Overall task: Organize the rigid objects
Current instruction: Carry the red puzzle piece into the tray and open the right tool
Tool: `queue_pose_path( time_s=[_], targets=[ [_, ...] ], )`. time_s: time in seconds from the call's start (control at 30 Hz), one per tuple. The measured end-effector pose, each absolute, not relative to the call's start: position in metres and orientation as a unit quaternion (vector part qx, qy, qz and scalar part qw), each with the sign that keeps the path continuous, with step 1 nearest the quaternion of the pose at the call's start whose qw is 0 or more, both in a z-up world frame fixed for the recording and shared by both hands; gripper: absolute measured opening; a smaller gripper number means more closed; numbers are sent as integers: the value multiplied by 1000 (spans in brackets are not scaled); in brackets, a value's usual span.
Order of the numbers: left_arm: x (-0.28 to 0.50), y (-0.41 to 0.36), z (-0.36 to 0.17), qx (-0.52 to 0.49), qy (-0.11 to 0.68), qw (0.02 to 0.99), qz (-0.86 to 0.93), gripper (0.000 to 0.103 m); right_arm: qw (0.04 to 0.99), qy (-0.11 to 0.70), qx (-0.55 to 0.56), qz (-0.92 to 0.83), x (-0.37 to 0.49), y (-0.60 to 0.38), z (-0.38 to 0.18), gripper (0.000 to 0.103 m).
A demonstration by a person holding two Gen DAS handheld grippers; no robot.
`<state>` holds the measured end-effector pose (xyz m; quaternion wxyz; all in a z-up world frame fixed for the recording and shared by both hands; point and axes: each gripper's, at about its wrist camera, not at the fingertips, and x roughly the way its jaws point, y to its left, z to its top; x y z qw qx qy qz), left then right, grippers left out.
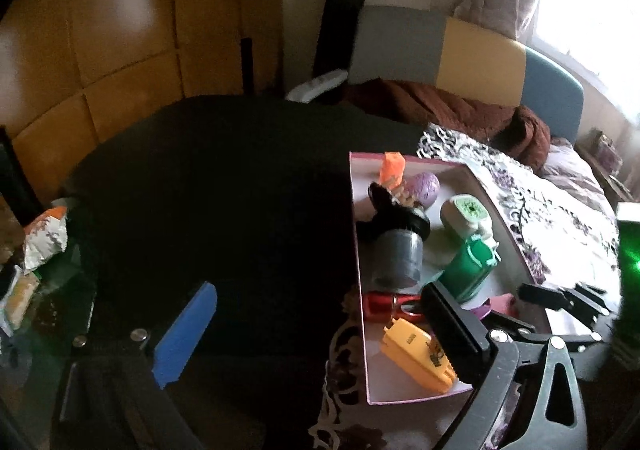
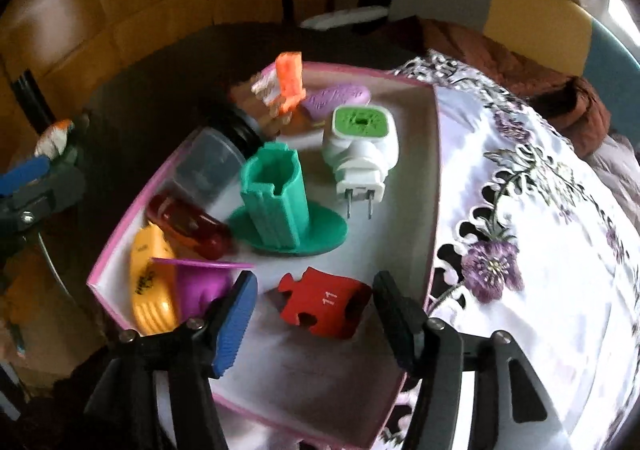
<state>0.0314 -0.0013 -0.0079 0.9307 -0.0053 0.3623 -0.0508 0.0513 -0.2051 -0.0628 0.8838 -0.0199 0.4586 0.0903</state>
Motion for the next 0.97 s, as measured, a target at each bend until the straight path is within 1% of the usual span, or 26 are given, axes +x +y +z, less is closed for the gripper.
queue_pose_path(
  time_s=[0.07, 0.23, 0.3, 0.37, 0.73, 0.87, 0.97],
  targets=[
    [28, -1, -3, -11, 355, 934, -49, 103, 894, 442, -4, 74, 41, -207, -55, 63],
    [20, -2, 10, -40, 346, 936, -57, 103, 913, 407, 17, 11, 18, -212, -36, 63],
    [18, -5, 12, -27, 349, 936, -22, 103, 916, 401, 13, -16, 11, -210, -30, 63],
    [14, -9, 14, -6, 339, 941, -1, 103, 917, 397, 16, -35, 7, -209, -27, 63],
    [-5, -8, 16, -15, 331, 944, -8, 103, 923, 380, 23, -52, 0, -205, -20, 63],
    [-11, -10, 16, -10, 316, 949, -5, 103, 923, 381, 19, -48, 0, -201, -20, 63],
    [-12, -9, 16, -12, 318, 948, -8, 103, 922, 384, 18, -48, 1, -199, -21, 63]
  ],
)
